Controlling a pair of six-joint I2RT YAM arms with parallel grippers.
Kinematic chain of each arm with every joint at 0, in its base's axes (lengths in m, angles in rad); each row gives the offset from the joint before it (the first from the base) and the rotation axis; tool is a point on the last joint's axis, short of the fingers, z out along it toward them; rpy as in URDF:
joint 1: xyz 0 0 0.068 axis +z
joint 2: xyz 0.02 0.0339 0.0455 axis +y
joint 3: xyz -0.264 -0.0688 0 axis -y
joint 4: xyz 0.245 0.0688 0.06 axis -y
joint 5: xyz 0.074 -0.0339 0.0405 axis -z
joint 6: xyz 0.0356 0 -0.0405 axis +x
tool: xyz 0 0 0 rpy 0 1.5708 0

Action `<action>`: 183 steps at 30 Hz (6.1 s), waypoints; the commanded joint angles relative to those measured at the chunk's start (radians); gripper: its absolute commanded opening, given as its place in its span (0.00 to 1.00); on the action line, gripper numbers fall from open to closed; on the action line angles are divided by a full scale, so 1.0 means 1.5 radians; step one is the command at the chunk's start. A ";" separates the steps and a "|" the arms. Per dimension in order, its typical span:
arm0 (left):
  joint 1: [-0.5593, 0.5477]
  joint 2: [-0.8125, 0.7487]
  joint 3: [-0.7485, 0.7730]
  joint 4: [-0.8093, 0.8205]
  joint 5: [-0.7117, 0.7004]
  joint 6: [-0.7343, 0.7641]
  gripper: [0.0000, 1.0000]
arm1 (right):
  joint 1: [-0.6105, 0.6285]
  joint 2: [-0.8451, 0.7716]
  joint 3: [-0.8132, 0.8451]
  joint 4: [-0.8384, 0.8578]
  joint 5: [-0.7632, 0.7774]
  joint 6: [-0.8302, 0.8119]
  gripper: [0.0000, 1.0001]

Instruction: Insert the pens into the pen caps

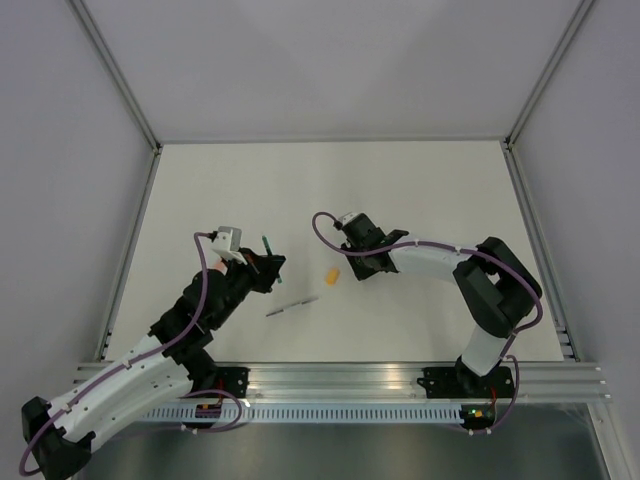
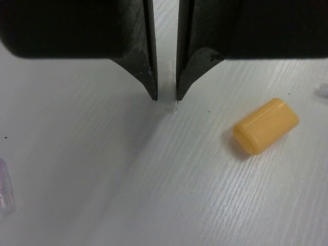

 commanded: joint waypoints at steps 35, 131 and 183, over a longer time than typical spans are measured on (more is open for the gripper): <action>-0.001 0.086 -0.073 0.402 0.579 -0.053 0.02 | 0.135 -0.441 -0.080 0.607 -0.223 0.201 0.00; -0.002 0.022 -0.075 0.325 0.501 -0.014 0.02 | 0.196 -0.428 -0.245 0.552 -0.283 0.191 0.00; -0.001 0.007 -0.073 0.320 0.510 -0.015 0.02 | 0.198 -0.407 -0.126 0.488 -0.313 0.185 0.00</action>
